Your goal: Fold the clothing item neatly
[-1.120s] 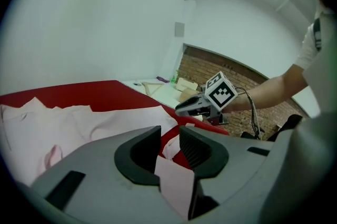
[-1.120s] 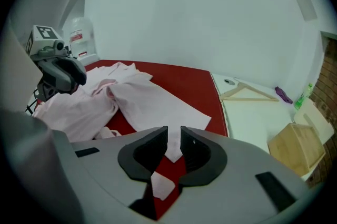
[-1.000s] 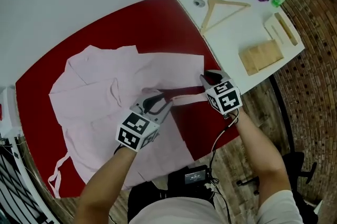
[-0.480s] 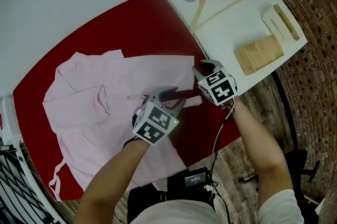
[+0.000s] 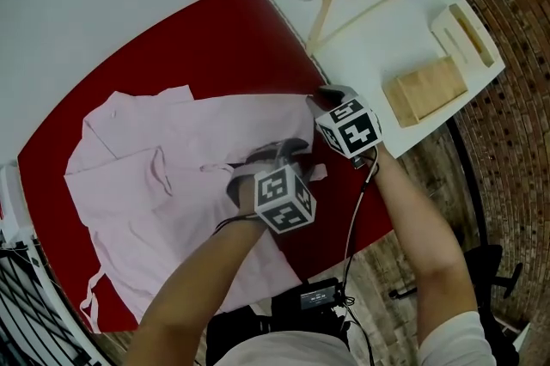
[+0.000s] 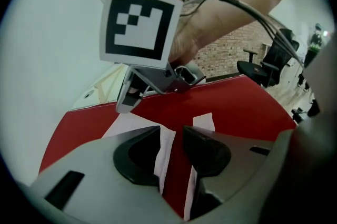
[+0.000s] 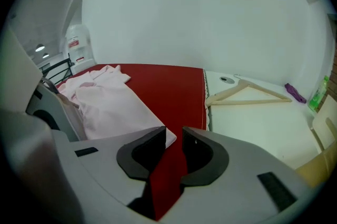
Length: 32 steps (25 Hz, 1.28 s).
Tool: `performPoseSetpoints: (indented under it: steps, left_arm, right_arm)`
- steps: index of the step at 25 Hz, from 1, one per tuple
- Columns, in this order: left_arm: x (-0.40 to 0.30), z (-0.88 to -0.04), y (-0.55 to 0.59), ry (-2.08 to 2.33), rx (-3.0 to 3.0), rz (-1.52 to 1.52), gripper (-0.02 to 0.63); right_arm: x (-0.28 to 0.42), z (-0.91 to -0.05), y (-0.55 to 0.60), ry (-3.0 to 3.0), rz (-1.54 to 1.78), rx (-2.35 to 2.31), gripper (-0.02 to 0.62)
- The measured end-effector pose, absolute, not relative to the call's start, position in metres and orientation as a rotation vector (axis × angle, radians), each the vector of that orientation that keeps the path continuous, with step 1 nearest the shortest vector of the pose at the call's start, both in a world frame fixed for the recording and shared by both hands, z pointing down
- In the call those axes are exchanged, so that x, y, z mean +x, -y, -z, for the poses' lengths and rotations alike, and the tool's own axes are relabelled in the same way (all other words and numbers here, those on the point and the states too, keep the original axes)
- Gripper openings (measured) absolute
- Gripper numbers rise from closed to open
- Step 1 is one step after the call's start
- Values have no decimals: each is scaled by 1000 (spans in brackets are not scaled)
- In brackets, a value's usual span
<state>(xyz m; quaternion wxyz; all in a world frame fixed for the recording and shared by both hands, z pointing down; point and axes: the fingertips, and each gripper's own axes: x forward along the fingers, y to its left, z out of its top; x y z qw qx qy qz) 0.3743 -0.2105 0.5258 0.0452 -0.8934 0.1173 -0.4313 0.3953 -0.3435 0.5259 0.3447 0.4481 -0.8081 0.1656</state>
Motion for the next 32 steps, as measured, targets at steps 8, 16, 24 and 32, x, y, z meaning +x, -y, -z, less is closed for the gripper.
performPoseSetpoints:
  steps: [8,16,24,32]
  left_arm:
    - [382,-544,214,-292,-2674,1409,126]
    - [382,-547,212,-322,-2761,1428,89]
    - [371,-535,220,-447,-2779,1380,35]
    - [348,-496,237,-685,-2913,1201,35]
  right_arm:
    - [398,-544,342,2079,-518,1190,75]
    - [395,-544,339,2107,-573,1209,23]
    - [394,-533,335,2114,-578,1229,21]
    - [385,-501,341,2142,-526,1281,21]
